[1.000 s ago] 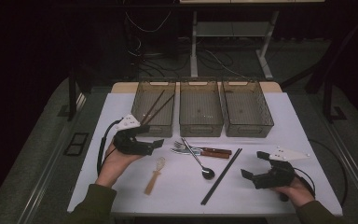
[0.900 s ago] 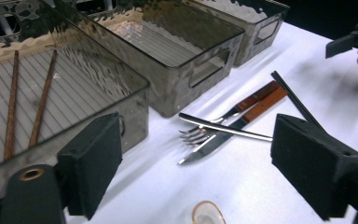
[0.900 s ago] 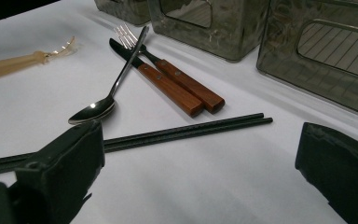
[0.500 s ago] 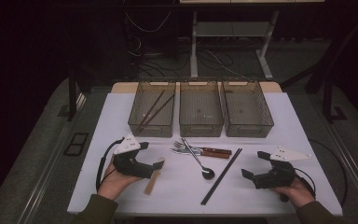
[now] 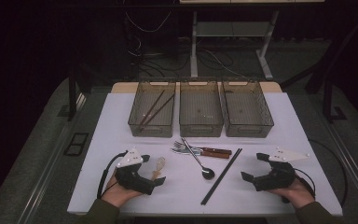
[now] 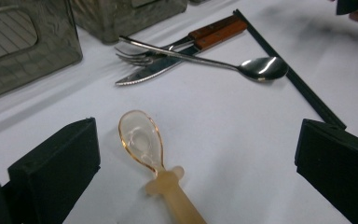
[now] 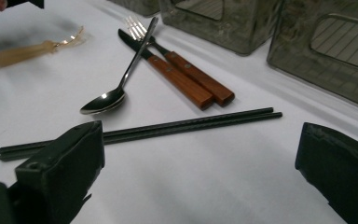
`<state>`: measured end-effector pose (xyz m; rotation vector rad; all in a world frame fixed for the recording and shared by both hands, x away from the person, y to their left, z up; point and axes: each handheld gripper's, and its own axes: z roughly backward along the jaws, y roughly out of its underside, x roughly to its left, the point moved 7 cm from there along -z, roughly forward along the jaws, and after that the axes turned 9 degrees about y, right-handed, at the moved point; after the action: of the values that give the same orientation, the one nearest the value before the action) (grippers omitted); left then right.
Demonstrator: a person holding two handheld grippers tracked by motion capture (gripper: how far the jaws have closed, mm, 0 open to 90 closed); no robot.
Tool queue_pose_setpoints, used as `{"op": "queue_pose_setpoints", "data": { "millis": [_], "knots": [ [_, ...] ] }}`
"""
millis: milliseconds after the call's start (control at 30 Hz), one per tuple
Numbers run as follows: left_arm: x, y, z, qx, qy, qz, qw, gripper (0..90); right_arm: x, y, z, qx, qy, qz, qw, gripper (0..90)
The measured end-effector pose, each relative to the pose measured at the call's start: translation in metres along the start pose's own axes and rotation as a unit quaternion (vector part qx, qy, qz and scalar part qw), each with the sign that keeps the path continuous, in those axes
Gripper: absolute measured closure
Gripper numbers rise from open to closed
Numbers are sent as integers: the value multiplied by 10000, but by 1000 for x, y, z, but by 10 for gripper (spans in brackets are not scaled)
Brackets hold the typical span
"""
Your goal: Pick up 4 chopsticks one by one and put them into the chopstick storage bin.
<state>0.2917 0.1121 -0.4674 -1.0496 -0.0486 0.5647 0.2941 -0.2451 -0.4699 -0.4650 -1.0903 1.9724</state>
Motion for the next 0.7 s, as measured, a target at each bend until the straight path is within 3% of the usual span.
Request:
{"op": "queue_pose_setpoints", "data": {
  "millis": [100,367,700],
  "knots": [
    [1,-1,1,12,-63,-72,10000,0,0,0,1,152,-40,-21,9999,16],
    [2,-1,1,-63,-55,-53,10000,22,-7,-10,2,288,89,-171,9994,417],
    [2,-2,0,-77,-68,24,9999,0,-20,-17,-14,527,189,-387,9977,712]
  ]
}}
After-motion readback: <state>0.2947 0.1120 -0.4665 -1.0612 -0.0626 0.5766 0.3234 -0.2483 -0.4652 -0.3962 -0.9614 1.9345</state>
